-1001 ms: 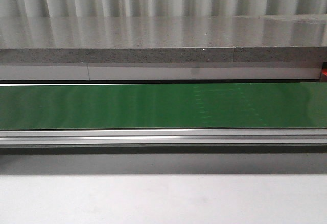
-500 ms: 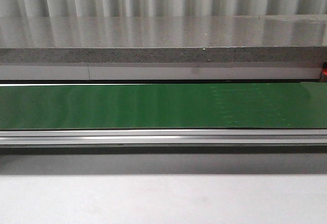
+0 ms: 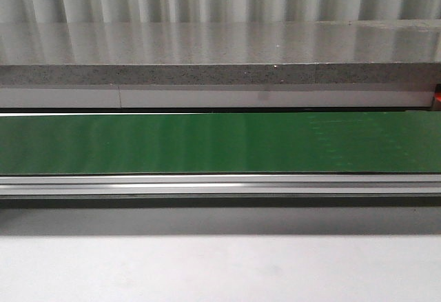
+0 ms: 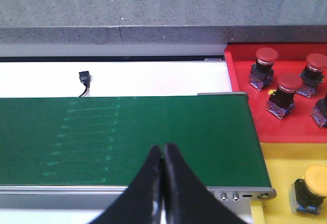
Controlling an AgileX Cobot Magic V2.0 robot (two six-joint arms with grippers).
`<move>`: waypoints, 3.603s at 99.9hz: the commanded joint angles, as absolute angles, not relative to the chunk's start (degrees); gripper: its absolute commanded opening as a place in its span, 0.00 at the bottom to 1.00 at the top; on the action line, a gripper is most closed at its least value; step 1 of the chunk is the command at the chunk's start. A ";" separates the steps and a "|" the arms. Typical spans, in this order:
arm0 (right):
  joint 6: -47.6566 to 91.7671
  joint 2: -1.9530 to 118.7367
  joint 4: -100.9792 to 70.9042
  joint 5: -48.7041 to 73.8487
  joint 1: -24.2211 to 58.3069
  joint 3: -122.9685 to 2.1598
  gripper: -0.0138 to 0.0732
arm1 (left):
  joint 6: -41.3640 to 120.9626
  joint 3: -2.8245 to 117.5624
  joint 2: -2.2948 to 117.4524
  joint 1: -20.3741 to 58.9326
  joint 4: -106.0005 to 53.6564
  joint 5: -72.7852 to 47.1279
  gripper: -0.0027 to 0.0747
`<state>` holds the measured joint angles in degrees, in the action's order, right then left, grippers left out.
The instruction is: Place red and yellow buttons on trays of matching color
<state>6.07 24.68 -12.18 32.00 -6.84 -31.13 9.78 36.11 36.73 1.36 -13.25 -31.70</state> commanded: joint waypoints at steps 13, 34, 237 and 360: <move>6.42 24.75 -12.28 27.95 -6.66 -31.91 0.08 | 9.93 37.58 36.73 1.77 -14.36 -27.85 0.01; 6.37 22.46 -11.42 27.70 -5.49 -29.82 0.08 | 9.93 37.58 36.73 1.77 -14.36 -27.85 0.01; -6.34 -1.51 0.00 3.30 -1.65 1.63 0.08 | 9.93 37.58 36.73 1.77 -14.36 -27.98 0.01; -6.34 -1.51 0.00 3.35 -1.65 1.63 0.08 | 8.58 30.11 29.06 2.02 -9.77 -18.01 0.01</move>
